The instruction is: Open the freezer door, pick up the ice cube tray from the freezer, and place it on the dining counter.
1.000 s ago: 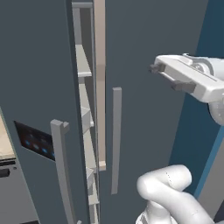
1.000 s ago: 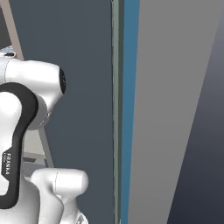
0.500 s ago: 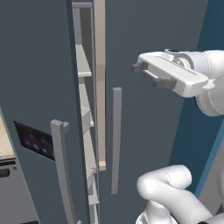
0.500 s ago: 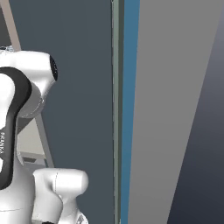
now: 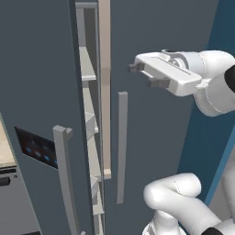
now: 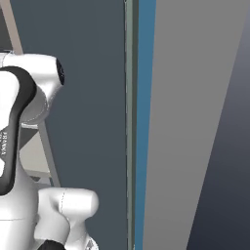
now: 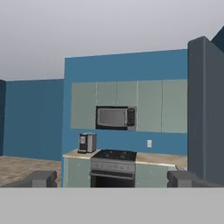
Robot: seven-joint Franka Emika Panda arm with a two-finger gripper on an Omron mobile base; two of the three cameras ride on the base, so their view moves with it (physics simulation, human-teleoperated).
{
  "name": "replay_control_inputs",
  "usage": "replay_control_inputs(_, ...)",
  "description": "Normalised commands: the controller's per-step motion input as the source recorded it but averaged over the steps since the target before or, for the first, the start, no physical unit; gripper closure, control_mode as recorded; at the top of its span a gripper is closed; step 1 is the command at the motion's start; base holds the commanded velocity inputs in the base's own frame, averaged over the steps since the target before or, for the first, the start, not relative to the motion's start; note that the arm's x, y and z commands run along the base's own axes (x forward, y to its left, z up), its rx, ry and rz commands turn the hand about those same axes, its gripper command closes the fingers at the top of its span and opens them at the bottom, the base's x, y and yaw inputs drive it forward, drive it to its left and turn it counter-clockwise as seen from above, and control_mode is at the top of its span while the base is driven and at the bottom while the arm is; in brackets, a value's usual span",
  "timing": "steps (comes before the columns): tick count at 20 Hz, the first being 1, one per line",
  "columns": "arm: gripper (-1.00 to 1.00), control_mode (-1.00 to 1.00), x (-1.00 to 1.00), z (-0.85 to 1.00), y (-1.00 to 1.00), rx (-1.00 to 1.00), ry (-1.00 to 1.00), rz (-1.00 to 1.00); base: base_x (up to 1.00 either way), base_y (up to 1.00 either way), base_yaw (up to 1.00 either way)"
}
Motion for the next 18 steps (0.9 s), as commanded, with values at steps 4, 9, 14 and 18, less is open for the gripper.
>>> replay_control_inputs(4,-1.0,-1.0,0.37,-0.17,0.13,0.0,0.0,0.0,0.0,0.0,0.0)
replay_control_inputs(9,-1.0,-1.0,0.22,-0.15,0.26,0.0,0.0,0.0,0.0,0.0,0.0)
replay_control_inputs(14,-1.0,-1.0,0.24,-0.02,0.23,0.0,0.0,0.0,0.0,0.0,0.0)
replay_control_inputs(18,-1.0,-1.0,0.34,0.0,0.21,0.0,0.0,0.0,0.0,0.0,0.0)
